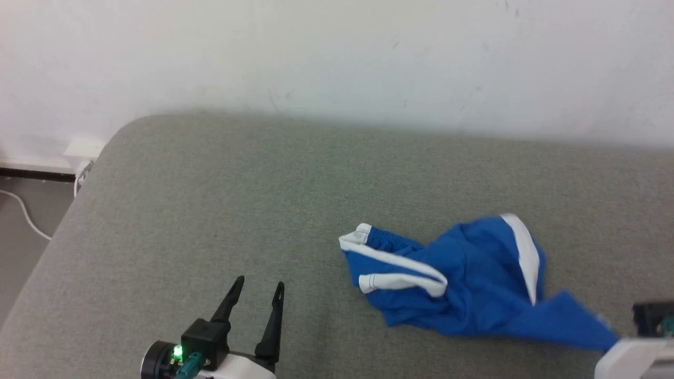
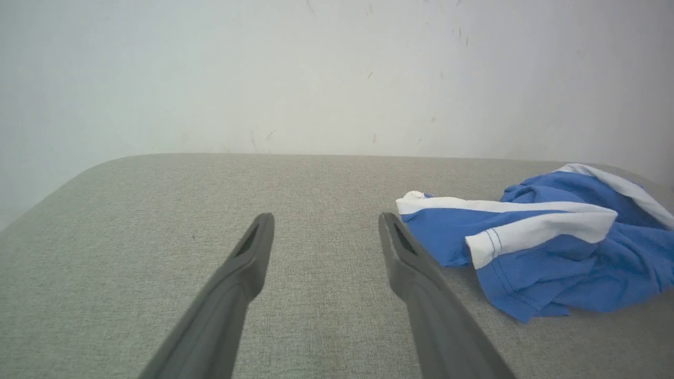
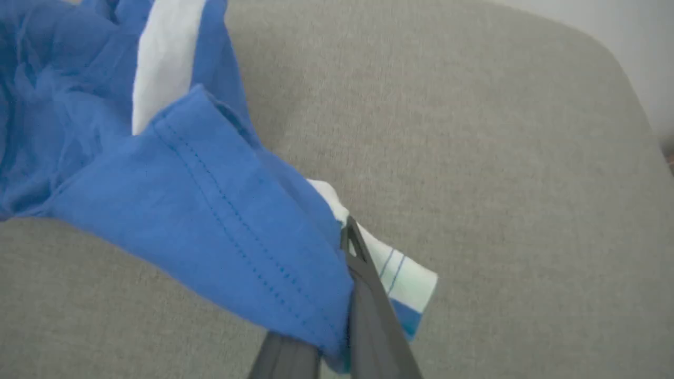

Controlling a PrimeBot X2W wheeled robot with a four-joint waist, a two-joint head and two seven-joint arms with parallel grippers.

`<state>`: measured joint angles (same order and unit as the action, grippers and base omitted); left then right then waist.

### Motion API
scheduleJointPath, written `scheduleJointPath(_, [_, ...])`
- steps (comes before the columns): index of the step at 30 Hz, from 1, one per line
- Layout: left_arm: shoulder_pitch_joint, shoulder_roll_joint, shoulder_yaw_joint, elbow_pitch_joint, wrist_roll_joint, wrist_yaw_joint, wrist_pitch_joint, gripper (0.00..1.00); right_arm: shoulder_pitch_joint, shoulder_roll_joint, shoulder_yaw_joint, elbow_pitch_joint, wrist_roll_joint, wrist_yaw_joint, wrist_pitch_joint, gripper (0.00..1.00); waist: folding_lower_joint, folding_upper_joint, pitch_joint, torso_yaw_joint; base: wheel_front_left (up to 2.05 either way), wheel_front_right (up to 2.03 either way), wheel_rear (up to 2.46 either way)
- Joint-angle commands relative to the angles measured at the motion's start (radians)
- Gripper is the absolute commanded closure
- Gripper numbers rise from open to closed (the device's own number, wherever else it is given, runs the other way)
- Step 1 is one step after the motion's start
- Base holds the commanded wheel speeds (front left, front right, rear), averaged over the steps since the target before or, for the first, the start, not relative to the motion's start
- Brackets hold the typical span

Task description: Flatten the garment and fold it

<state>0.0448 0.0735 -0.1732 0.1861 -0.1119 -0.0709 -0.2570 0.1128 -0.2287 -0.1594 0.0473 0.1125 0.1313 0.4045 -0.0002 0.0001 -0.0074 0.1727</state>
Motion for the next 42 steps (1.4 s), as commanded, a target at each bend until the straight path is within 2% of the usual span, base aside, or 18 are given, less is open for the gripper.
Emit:
scheduleJointPath(1, [-0.002,-0.001,0.004,0.006,0.011,-0.01,-0.005,0.0,0.043,0.042,-0.014,0.004,-0.005,-0.001,0.019,1.0,0.0002,-0.0001,0.0,-0.014,0.0,0.0,0.0])
scheduleJointPath(5, [-0.01,-0.005,0.002,0.02,0.014,-0.015,-0.005,0.0,0.112,0.097,-0.001,0.052,-0.005,-0.001,0.051,1.0,0.0002,-0.0001,0.006,-0.029,0.0,0.0,0.0])
scheduleJointPath(6, [-0.012,-0.006,-0.001,0.025,0.014,-0.017,-0.005,0.0,0.115,0.104,0.003,0.065,-0.001,-0.001,0.05,0.87,0.0002,-0.0001,0.006,-0.031,0.0,0.0,0.0])
scheduleJointPath(7, [-0.015,-0.007,-0.005,0.032,0.015,-0.019,-0.005,0.0,0.114,0.107,0.01,0.077,0.0,-0.001,0.047,0.0,0.0002,-0.0001,0.006,-0.034,0.0,0.0,0.0])
scheduleJointPath(12, [-0.038,-0.01,-0.019,0.062,0.013,-0.028,-0.005,0.0,0.057,0.114,0.038,0.054,0.041,-0.001,-0.016,0.0,0.0002,-0.0001,0.001,-0.052,0.0,0.0,0.0])
scheduleJointPath(18, [-0.081,-0.013,-0.037,0.091,-0.012,-0.041,-0.005,0.0,-0.008,0.08,0.099,-0.117,0.142,-0.001,-0.096,0.0,0.0002,-0.0001,0.005,-0.087,0.0,0.0,0.0])
scheduleJointPath(21, [-0.117,-0.014,-0.056,0.117,-0.03,-0.047,-0.001,0.0,-0.023,0.077,0.096,-0.195,0.173,-0.001,-0.132,0.0,0.0002,-0.0001,0.019,-0.108,0.0,0.0,0.0])
scheduleJointPath(24, [-0.176,-0.014,-0.069,0.138,-0.045,-0.051,0.047,0.0,-0.037,0.085,0.085,-0.242,0.188,-0.001,-0.18,0.0,0.0002,-0.0001,0.046,-0.13,0.0,0.0,0.0])
scheduleJointPath(28, [-0.273,-0.014,-0.09,0.162,-0.072,-0.054,0.172,0.0,-0.048,0.092,0.074,-0.258,0.176,-0.001,-0.246,0.0,0.0002,-0.0001,0.085,-0.159,0.0,0.0,0.0])
scheduleJointPath(36, [-0.463,0.012,-0.146,0.24,-0.062,-0.049,0.569,0.0,-0.065,0.119,0.06,-0.221,0.113,-0.001,-0.291,0.0,0.0002,-0.0001,0.151,-0.216,0.0,0.0,0.0])
scheduleJointPath(41, [-0.54,0.047,-0.178,0.299,-0.009,-0.025,0.743,0.0,-0.074,0.131,0.078,-0.196,0.098,-0.001,-0.308,0.0,0.0002,-0.0001,0.182,-0.237,0.0,0.0,0.0])
scheduleJointPath(42, [-0.54,0.047,-0.178,0.299,-0.009,-0.025,0.743,0.0,-0.074,0.131,0.078,-0.196,0.098,-0.001,-0.308,0.0,0.0002,-0.0001,0.182,-0.237,0.0,0.0,0.0])
